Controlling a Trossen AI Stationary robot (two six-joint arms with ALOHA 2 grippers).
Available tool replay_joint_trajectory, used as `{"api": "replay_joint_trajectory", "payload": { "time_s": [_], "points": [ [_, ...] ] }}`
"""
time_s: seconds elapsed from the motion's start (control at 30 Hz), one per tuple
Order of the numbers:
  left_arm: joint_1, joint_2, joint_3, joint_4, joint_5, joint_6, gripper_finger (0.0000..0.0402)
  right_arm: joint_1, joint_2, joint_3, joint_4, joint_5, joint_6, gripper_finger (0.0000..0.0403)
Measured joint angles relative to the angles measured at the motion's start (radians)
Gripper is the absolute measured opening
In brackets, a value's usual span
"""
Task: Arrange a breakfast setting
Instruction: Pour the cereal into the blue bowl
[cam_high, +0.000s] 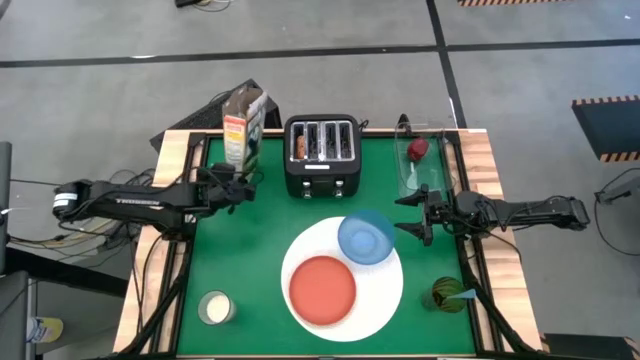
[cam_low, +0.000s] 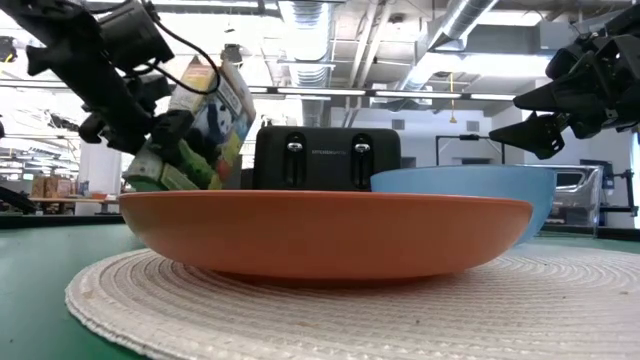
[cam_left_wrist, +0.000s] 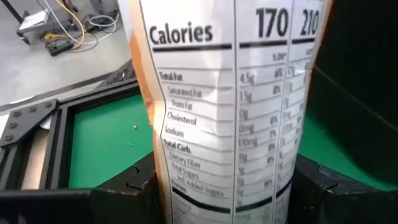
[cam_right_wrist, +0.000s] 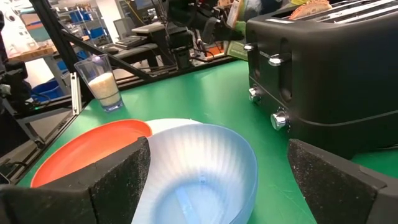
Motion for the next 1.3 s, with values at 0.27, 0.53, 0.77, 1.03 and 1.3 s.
{"api": "replay_joint_trajectory", "payload": {
  "time_s": [0.27,0.53,0.77,1.03,1.3],
  "points": [
    [0.0,0.036,-0.026,0.029,-0.015,-0.018,0.0206,0.0,0.0,0.0,0.0,0.0,0.0,0.0396],
    [0.0,0.085,-0.128,0.259,-0.061,-0.036,0.0206,0.0,0.0,0.0,0.0,0.0,0.0,0.0396],
    [0.0,0.097,-0.161,0.385,-0.073,-0.023,0.0206,0.0,0.0,0.0,0.0,0.0,0.0,0.0396],
    [0.003,0.104,-0.241,0.597,0.016,0.023,0.0238,0.0,0.0,0.0,0.0,0.0,0.0,0.0396],
    [0.003,0.104,-0.248,0.605,0.028,0.044,0.0312,0.0,0.0,0.0,0.0,0.0,0.0,0.0396]
  ]
}}
